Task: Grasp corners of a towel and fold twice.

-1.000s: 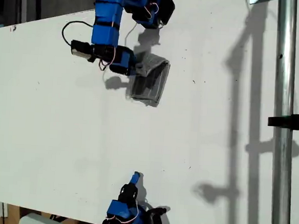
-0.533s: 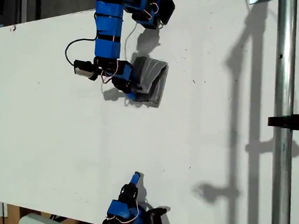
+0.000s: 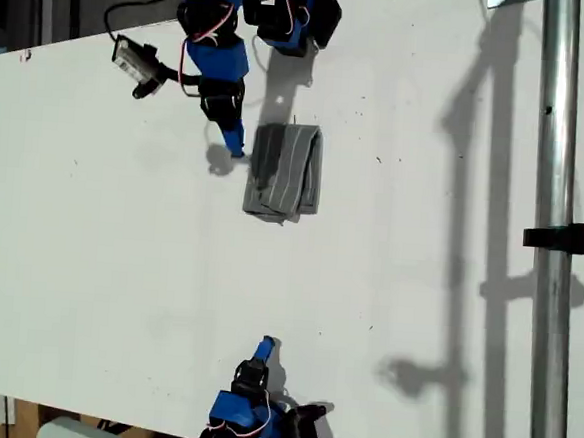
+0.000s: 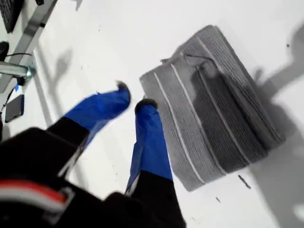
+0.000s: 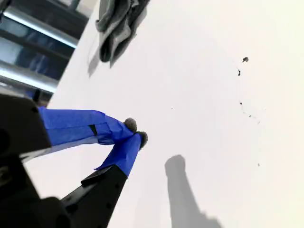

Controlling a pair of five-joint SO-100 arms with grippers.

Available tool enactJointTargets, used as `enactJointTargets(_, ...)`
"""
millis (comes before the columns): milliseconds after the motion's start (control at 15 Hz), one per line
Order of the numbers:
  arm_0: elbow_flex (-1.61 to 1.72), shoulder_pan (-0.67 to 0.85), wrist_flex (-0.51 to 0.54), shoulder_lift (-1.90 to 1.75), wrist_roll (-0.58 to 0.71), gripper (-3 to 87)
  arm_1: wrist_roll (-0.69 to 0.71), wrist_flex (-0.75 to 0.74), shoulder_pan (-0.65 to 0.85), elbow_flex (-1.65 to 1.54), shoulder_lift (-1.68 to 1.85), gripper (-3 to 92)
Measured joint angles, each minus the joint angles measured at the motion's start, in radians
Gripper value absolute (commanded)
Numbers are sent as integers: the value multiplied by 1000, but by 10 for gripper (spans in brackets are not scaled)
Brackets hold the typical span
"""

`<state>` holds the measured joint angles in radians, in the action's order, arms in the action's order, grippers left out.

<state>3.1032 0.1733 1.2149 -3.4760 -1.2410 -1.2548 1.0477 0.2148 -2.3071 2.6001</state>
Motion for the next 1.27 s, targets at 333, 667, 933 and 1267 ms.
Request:
enactJointTargets(333, 0, -34, 75, 0, -215, 74, -324, 161, -84, -416, 299, -2)
enactJointTargets(667, 0, -150, 77, 0, -150, 71, -278, 391, 20, -595, 683, 27)
enactJointTargets(933, 0, -224, 77, 0, 249, 70, -245, 399, 100, -594, 683, 27)
enactJointTargets(1267, 0, -224, 77, 0, 275, 70, -245, 399, 89, -594, 683, 27)
